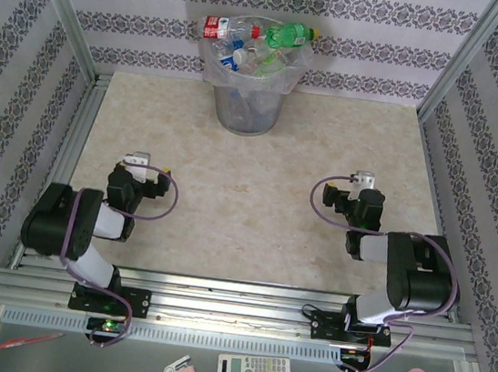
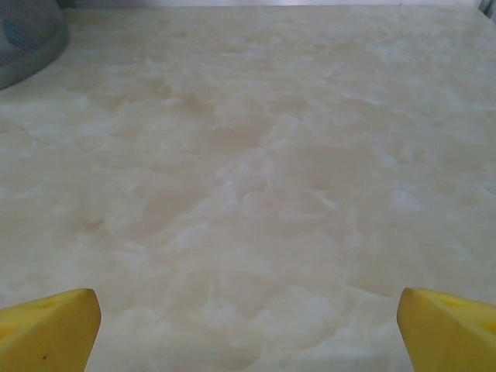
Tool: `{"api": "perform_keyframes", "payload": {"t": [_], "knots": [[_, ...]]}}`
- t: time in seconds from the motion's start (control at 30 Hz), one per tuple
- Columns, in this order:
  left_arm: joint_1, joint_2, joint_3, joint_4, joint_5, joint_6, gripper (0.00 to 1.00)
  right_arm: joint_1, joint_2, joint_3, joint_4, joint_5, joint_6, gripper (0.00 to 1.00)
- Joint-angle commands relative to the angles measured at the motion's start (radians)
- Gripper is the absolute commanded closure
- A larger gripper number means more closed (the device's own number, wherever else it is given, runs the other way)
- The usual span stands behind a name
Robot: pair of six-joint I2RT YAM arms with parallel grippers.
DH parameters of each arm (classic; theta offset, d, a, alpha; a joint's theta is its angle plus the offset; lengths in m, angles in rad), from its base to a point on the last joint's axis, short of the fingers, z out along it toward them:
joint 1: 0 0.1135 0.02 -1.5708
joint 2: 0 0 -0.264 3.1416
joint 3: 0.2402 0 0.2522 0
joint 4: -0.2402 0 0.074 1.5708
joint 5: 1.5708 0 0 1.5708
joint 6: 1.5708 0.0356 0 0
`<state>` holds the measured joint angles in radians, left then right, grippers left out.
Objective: Throw the plastic bottles in the bin
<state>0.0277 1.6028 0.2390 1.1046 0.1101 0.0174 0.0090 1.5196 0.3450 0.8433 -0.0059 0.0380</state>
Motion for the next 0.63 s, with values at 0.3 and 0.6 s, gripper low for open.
{"api": "perform_keyframes", "payload": {"t": [0.3,0.6], "knots": [[0.009,-0.013,0.141,-0.147,-0.043,-0.042,0.01,0.012,-0.009,0.04,0.052,0.084,-0.006,0.02],[0.01,-0.012,0.14,-0.143,-0.042,-0.042,0.01,0.003,-0.009,0.038,0.051,0.052,-0.005,0.02]]}}
